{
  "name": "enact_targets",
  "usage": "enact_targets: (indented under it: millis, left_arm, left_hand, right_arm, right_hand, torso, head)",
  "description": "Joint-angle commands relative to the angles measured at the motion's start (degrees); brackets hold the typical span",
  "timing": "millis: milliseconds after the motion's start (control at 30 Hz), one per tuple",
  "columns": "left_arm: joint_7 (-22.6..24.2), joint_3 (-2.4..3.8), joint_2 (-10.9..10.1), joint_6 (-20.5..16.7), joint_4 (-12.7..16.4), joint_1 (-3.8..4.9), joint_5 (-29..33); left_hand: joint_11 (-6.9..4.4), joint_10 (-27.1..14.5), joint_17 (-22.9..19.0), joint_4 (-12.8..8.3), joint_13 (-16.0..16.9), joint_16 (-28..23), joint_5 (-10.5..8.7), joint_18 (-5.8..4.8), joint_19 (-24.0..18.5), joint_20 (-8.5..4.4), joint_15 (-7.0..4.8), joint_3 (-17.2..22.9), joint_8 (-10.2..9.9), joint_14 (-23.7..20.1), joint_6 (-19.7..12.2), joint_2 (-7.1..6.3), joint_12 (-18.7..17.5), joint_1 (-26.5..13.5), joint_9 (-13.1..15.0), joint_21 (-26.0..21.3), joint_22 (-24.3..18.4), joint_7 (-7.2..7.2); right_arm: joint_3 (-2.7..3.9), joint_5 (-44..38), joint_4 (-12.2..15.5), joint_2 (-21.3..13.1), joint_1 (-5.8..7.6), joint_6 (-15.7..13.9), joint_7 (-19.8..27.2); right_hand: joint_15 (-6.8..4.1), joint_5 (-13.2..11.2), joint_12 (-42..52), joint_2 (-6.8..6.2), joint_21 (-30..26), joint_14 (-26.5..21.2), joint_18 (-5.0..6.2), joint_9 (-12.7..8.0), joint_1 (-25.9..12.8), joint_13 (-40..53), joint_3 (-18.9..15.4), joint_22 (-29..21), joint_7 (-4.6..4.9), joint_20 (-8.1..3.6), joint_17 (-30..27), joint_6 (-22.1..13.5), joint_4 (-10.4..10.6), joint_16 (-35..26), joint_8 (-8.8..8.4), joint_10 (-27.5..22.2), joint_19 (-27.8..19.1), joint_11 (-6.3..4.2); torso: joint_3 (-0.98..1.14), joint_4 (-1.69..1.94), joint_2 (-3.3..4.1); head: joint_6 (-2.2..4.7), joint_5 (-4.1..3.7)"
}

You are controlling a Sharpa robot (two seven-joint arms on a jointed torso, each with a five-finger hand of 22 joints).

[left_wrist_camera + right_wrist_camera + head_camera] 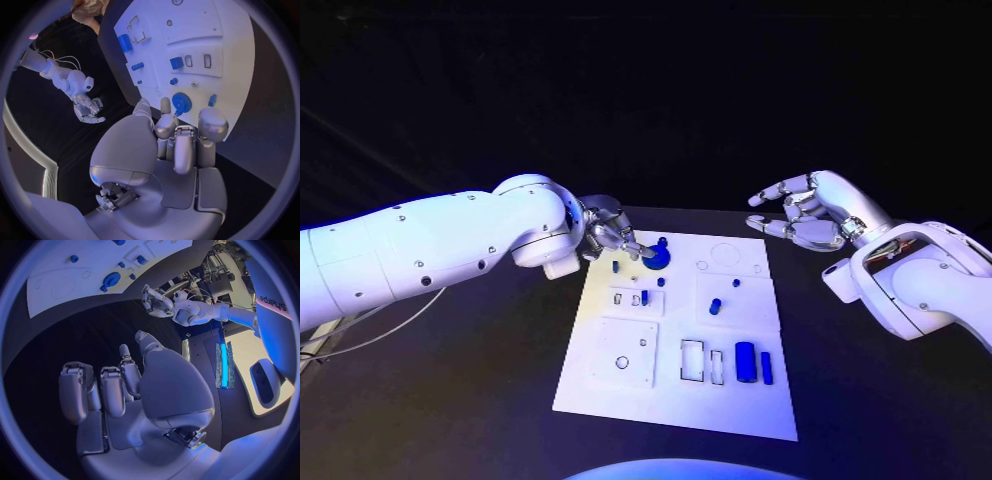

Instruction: Assemble the parts on the task board

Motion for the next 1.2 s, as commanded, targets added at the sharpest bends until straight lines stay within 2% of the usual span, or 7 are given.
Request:
enact_targets:
  millis: [33,200,267,500,833,1033,1200]
  left_arm:
    - [-8.6,-0.06,1.1,4.1,-0.3,0.23,-1.9]
    - [-11.7,-0.17,2.6,7.2,-1.0,0.4,-1.8]
    - [-12.4,-0.23,3.1,8.3,-1.3,0.44,-1.9]
    - [-13.4,-0.47,5.1,10.5,-2.6,0.47,-2.1]
    - [-14.2,-0.76,7.2,12.3,-4.5,0.41,-2.5]
    - [-14.4,-0.84,8.5,13.1,-5.8,0.34,-2.6]
    - [-14.5,-0.88,9.0,13.5,-6.5,0.2,-2.6]
  left_hand:
    - [0.01,0.3,11.2,0.0,0.7,0.6,-0.16,-1.18,1.6,-0.15,-0.39,-0.6,0.8,4.9,-0.7,0.59,0.6,-0.2,0.9,1.7,3.0,0.02]
    - [-0.06,0.3,13.4,0.0,1.7,2.1,-0.14,-2.56,5.6,-0.47,-0.54,-1.1,1.8,5.6,-1.7,1.48,1.4,0.0,2.3,6.0,10.7,-0.04]
    - [-0.08,0.3,14.0,0.0,1.7,2.5,-0.12,-2.86,6.4,-0.54,-0.56,-1.1,2.0,5.7,-2.0,1.81,1.4,0.2,2.6,6.9,12.4,-0.04]
    - [-0.06,0.2,14.6,0.0,1.8,2.9,-0.14,-2.99,6.8,-0.58,-0.56,-1.3,2.3,5.9,-2.3,2.15,1.4,0.1,3.0,7.3,13.1,0.01]
    - [0.06,-0.3,14.9,0.1,1.4,3.1,-0.21,-3.11,7.1,-0.53,-0.47,-2.3,2.5,6.0,-2.8,2.18,1.1,-1.1,3.6,7.7,13.8,0.12]
    - [0.1,-0.6,15.1,0.0,1.0,3.2,-0.2,-3.16,7.2,-0.5,-0.44,-2.5,2.6,6.0,-3.0,2.19,0.7,-1.4,3.8,7.8,14.0,0.15]
    - [0.11,-0.7,15.1,0.0,0.9,3.2,-0.19,-3.18,7.3,-0.5,-0.43,-2.6,2.6,6.0,-3.1,2.2,0.6,-1.4,3.8,7.9,14.2,0.16]
  right_arm:
    - [0.01,0.5,-0.5,0.1,0.02,0.2,-1.5]
    - [0.01,0.5,-1.1,0.1,0.02,0.1,-2.1]
    - [0.01,0.5,-1.2,0.1,0.02,0.1,-2.3]
    - [0.0,0.5,-1.6,0.3,0.02,0.1,-2.2]
    - [-0.01,0.5,-1.9,0.4,0.02,0.0,-2.3]
    - [-0.02,0.5,-2.3,0.6,0.01,-0.6,-2.4]
    - [-0.04,0.5,-2.3,0.6,0.0,-1.2,-2.5]
  right_hand:
    - [-0.34,0.4,-0.1,0.15,-0.4,4.3,1.21,0.0,-0.6,1.5,-0.1,8.5,-0.07,-0.35,7.7,0.2,0.3,-0.2,0.4,0.2,0.0,-0.39]
    - [-0.34,0.4,-0.1,0.14,-0.5,4.2,1.24,0.0,-0.7,1.5,-0.1,8.4,-0.07,-0.35,7.6,0.2,0.3,-0.3,0.41,0.2,-0.1,-0.39]
    - [-0.35,0.4,-0.1,0.13,-0.6,4.2,1.25,0.0,-0.7,1.5,-0.1,8.4,-0.07,-0.35,7.6,0.2,0.3,-0.3,0.42,0.2,-0.1,-0.39]
    - [-0.36,0.6,-0.1,0.11,-0.8,4.2,1.3,0.0,-0.8,1.4,-0.1,8.2,-0.08,-0.37,7.3,0.1,0.4,-0.4,0.46,0.2,-0.3,-0.4]
    - [-0.36,0.7,-0.4,0.02,-1.3,4.0,1.45,0.0,-1.1,1.0,-0.2,7.8,-0.05,-0.39,6.9,-0.1,0.6,-0.7,0.52,-0.2,-0.6,-0.38]
    - [-0.36,0.7,-1.2,-0.02,-3.0,3.5,1.9,0.0,-1.4,0.2,-0.3,6.5,-0.03,-0.4,5.1,-0.4,0.8,-1.6,0.63,-0.9,-1.8,-0.37]
    - [-0.43,0.7,-1.7,-0.09,-5.4,2.9,2.5,0.1,-1.6,-0.4,-0.3,4.8,-0.09,-0.44,2.8,-0.5,1.0,-3.0,1.02,-1.4,-3.4,-0.43]
  torso:
    - [-0.05,-0.07,0.05]
    - [-0.03,-0.1,0.08]
    - [-0.01,-0.1,0.12]
    - [-0.09,-0.02,0.12]
    - [-0.08,-0.06,0.13]
    - [-0.06,-0.16,0.22]
    - [-0.12,-0.04,0.22]
  head:
    - [-0.16,0.05]
    - [-0.38,0.16]
    - [-0.48,0.18]
    - [-0.89,0.14]
    - [-1.11,0.07]
    - [-1.29,0.08]
    - [-1.54,-0.04]
